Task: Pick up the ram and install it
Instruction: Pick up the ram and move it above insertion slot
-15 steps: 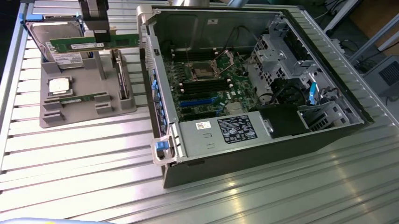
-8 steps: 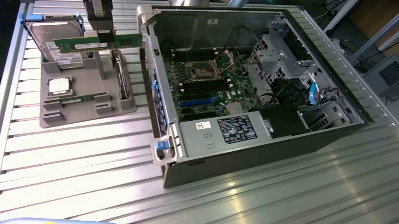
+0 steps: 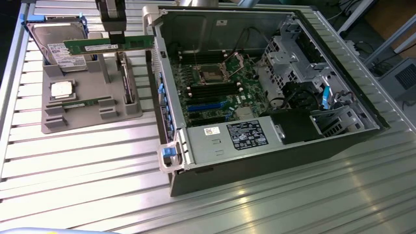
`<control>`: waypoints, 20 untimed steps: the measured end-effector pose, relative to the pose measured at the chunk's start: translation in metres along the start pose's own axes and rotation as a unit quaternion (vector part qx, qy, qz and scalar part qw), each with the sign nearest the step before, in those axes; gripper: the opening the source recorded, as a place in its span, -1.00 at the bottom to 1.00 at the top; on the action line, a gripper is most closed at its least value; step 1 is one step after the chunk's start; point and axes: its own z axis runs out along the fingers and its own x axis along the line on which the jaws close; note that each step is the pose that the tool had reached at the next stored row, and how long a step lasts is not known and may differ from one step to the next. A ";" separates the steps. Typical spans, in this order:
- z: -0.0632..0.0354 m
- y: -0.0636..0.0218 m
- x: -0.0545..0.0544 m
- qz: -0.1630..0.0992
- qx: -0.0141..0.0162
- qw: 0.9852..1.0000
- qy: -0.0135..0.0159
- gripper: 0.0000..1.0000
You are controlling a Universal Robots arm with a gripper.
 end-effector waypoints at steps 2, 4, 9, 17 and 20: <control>0.0000 -0.0017 0.000 0.000 0.000 1.000 0.000 -0.76; 0.0000 -0.0029 0.000 0.000 0.000 1.000 0.000 -0.76; 0.0000 -0.0046 0.000 0.000 0.000 1.000 0.000 -0.76; 0.0000 -0.0103 0.001 0.000 0.000 1.000 0.000 -0.76; 0.0000 -0.0132 0.001 0.000 0.000 1.000 0.000 -0.76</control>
